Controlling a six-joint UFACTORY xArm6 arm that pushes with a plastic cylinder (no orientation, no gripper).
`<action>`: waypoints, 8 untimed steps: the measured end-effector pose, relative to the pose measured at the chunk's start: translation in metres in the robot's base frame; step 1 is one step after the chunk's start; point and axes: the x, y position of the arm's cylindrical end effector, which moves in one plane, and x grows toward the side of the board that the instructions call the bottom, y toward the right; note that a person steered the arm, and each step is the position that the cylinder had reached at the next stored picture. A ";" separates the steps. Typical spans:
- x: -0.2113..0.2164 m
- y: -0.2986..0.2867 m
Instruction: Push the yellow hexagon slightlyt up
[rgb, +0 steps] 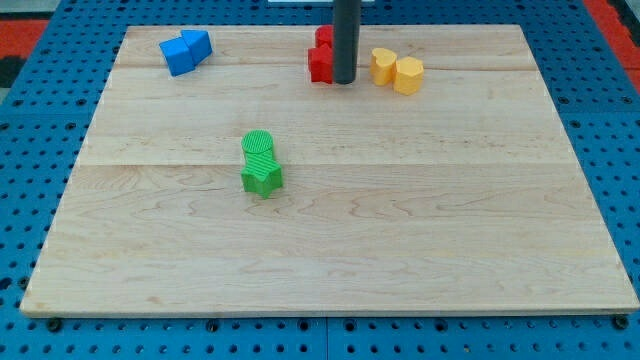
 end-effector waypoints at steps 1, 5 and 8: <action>-0.025 -0.021; 0.037 -0.028; 0.044 -0.018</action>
